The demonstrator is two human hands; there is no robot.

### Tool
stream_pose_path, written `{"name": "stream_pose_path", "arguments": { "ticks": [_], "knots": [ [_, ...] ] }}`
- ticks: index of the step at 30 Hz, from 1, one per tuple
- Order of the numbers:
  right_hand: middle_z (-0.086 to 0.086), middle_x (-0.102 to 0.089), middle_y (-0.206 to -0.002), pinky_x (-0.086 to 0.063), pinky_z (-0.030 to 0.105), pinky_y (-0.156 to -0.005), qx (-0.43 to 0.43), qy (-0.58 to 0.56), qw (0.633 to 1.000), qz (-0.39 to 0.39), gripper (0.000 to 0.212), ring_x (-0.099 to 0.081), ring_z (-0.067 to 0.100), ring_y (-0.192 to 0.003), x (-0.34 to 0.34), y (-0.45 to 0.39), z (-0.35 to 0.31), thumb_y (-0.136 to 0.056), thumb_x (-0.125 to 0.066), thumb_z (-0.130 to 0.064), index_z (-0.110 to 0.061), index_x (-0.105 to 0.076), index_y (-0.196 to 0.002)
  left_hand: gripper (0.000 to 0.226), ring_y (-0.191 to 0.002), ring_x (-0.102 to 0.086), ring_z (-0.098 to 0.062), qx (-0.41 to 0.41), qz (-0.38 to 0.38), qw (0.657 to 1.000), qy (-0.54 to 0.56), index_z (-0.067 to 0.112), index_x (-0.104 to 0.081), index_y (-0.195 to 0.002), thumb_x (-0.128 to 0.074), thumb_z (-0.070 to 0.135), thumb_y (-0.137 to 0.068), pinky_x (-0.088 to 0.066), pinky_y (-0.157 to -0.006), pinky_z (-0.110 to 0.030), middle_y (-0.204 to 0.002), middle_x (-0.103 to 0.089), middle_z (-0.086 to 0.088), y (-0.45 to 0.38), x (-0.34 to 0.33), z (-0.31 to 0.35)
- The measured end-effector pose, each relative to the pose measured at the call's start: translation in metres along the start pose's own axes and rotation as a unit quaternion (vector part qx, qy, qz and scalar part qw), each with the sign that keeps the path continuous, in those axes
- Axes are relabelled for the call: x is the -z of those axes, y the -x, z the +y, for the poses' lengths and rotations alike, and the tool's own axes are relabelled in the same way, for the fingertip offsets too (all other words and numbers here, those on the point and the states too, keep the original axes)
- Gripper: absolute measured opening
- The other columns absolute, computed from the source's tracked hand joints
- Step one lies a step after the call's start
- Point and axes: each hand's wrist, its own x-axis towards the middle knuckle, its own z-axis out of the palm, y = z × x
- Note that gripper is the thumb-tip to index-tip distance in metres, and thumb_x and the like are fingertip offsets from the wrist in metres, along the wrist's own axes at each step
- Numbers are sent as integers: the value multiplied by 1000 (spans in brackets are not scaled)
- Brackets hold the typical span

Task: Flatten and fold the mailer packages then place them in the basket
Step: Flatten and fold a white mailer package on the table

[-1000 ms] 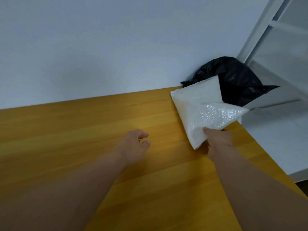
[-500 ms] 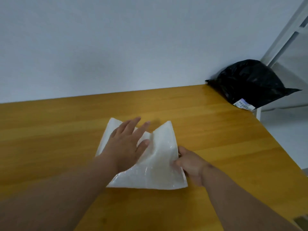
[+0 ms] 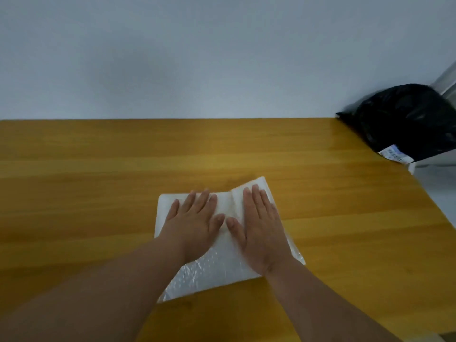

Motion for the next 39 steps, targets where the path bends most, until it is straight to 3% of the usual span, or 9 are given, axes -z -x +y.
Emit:
{"name": "stream_pose_path", "arguments": {
  "ticks": [2,5,9,11,16,25,32,36,39],
  "knots": [
    [1,16,-162,-3,40,-123,-38,7,999,-25,97,20,15,-148,-10,7,8,-78,18,-79,-20,10,-155,76,-148,20,-16,24,-7,999,20,28,8,-156,3,66,-90,8,-121,-44,-162,16,9,0,-12,-8],
    [1,21,-162,0,42,-122,-63,42,996,-39,84,22,19,-148,-26,15,10,-84,15,-73,-27,14,-154,94,-147,24,-15,22,35,999,17,30,13,-155,20,74,-72,13,-120,-44,-160,20,12,1,-27,-8],
    [2,-11,-164,-10,47,-117,73,76,994,5,57,-8,24,-151,-35,7,2,-103,-16,-46,-26,-15,-156,87,-145,28,-15,25,60,998,-9,31,17,-153,20,73,-77,15,-119,-44,-157,26,12,-1,-34,-7],
    [1,-11,-164,-10,45,-117,95,74,993,-5,56,-6,19,-152,-40,3,1,-104,-15,-42,-22,-18,-156,82,-145,29,-15,22,63,997,-25,31,19,-153,16,70,-81,15,-119,-45,-159,25,11,-5,-33,-9],
    [6,-18,-162,-11,46,-117,37,92,995,-6,63,-9,18,-151,-46,0,0,-104,-12,-45,-9,-26,-154,80,-143,33,-16,32,54,997,-47,29,26,-150,12,69,-82,16,-118,-47,-157,31,10,-10,-32,-9],
    [9,-30,-158,-19,58,-110,16,122,992,-12,66,-21,23,-148,-48,-6,0,-94,-36,-44,-4,-42,-146,76,-142,35,-21,70,32,996,-51,27,33,-144,-3,69,-91,19,-113,-57,-152,38,11,-15,-26,-2],
    [7,-27,-159,-15,56,-112,5,121,992,-25,65,-18,21,-149,-44,-7,-3,-100,-22,-46,-7,-37,-149,80,-142,34,-19,54,20,998,-35,28,37,-138,15,71,-74,17,-113,-60,-147,42,11,-17,-26,-7],
    [-1,6,-164,7,54,-119,-16,81,995,-46,73,14,16,-150,-34,-3,-7,-89,-14,-46,-20,-5,-156,74,-140,38,-18,33,68,997,-20,37,37,-139,20,74,-77,18,-116,-53,-149,42,11,10,-25,-18],
    [-2,-11,-164,-5,59,-114,16,87,995,-42,64,-5,27,-151,-33,16,-10,-95,-29,-53,-32,-22,-155,74,-146,29,-19,9,70,997,-29,39,20,-150,11,74,-85,10,-117,-52,-160,22,10,33,-43,-27]
  ]
}}
